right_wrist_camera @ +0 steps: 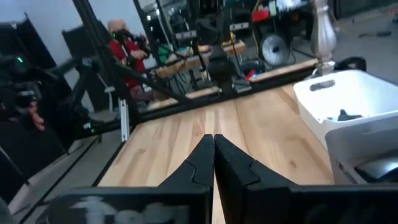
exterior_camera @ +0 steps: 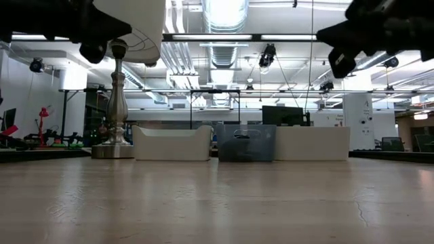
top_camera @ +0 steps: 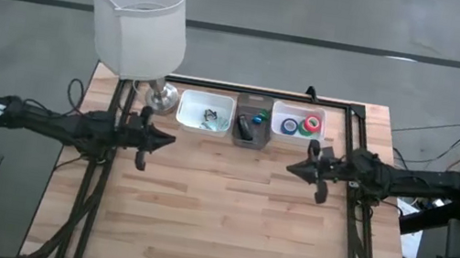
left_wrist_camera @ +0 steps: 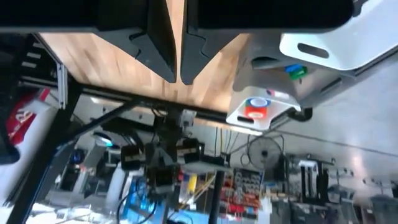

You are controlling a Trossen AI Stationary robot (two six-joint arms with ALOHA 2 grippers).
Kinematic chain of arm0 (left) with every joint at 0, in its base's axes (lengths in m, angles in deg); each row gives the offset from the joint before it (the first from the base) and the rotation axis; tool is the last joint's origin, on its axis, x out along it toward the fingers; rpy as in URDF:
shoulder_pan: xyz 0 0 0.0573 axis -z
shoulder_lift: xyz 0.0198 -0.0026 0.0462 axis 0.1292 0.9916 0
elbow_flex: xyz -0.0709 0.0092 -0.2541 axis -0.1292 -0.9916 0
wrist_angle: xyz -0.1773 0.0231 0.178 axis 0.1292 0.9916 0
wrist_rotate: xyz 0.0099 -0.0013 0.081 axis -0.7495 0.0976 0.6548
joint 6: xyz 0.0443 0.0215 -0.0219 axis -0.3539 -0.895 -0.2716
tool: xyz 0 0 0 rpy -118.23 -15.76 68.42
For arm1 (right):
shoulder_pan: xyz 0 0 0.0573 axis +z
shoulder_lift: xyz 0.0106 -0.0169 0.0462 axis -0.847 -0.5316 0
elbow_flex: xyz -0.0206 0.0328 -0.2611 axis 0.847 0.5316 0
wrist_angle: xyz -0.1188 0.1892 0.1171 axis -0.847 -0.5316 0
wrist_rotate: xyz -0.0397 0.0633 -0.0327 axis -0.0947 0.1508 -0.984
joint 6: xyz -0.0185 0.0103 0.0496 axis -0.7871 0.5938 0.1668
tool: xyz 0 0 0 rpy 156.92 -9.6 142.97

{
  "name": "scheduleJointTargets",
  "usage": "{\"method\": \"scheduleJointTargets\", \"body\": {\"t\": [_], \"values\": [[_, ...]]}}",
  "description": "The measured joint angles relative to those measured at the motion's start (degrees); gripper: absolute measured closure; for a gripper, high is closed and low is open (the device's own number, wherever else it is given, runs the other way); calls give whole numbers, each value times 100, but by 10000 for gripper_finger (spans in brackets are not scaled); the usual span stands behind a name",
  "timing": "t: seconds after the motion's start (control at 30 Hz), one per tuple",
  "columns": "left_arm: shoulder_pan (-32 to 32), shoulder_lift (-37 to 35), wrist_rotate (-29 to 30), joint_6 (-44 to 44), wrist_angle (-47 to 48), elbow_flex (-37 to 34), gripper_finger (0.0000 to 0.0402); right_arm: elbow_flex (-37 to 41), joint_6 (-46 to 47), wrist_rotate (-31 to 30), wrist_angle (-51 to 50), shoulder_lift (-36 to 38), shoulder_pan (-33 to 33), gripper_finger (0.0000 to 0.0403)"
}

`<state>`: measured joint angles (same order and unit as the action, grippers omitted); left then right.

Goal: Pick and place Stapler, Stapler remover, tape
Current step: Return to Home Position

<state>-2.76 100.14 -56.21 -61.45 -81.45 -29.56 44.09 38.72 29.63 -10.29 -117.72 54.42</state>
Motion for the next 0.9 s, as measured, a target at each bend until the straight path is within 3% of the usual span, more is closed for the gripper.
{"method": "scheduleJointTargets", "body": {"t": [0.53,0.9], "values": [[-9,-1682,192,-106,366,-795,376,1244,107,33,-204,1990,-2,394],[-8,-2368,389,-431,357,-1627,376,1243,-1,-4,-867,2296,-4,394]]}}
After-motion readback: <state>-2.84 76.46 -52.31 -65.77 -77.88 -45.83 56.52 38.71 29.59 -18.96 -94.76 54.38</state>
